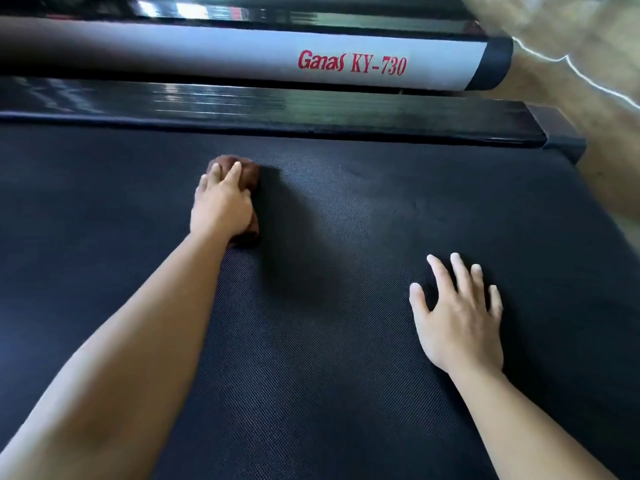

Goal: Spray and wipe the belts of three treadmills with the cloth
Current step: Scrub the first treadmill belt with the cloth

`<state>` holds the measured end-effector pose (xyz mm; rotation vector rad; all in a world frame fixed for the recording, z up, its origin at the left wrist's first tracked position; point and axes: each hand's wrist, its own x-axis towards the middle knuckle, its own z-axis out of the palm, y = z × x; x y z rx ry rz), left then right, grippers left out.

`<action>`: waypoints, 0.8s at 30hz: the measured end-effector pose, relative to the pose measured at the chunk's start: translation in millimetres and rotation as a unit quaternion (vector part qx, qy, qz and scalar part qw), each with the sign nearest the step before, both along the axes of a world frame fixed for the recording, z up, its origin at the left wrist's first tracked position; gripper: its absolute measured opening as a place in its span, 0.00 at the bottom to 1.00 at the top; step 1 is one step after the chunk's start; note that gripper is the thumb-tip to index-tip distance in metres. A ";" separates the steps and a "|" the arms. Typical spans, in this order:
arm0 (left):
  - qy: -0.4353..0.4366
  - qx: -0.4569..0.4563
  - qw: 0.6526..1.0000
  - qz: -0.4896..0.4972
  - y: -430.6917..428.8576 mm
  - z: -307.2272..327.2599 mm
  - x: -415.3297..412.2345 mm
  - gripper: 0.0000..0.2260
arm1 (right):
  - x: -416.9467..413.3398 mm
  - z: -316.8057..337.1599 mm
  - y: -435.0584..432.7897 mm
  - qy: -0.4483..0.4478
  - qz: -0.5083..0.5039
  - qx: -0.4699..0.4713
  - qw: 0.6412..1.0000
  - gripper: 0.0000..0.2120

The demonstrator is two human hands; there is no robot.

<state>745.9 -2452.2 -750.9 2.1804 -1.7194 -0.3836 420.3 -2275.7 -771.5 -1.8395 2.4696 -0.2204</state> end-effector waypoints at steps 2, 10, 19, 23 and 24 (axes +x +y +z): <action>-0.002 0.004 1.000 -0.026 -19.5 3.0 -23.7 0.26 | -0.7 -1.2 1.0 0.000 -0.001 -0.002 1.000 0.29; -0.010 -0.014 0.966 -0.258 3.9 2.4 -131.2 0.25 | -1.0 -1.0 -0.2 -0.001 -0.005 0.010 1.000 0.29; 0.003 -0.032 0.979 -0.200 82.1 -7.1 -35.1 0.24 | -0.5 1.6 -0.7 0.012 -0.006 0.006 1.000 0.30; -0.008 -0.034 0.996 -0.082 37.1 -9.8 21.5 0.25 | 0.3 1.2 -0.8 0.014 -0.006 0.005 1.000 0.29; -0.007 -0.030 0.998 -0.057 20.8 -9.1 28.5 0.25 | 0.6 0.8 -0.9 0.014 -0.006 0.002 1.000 0.29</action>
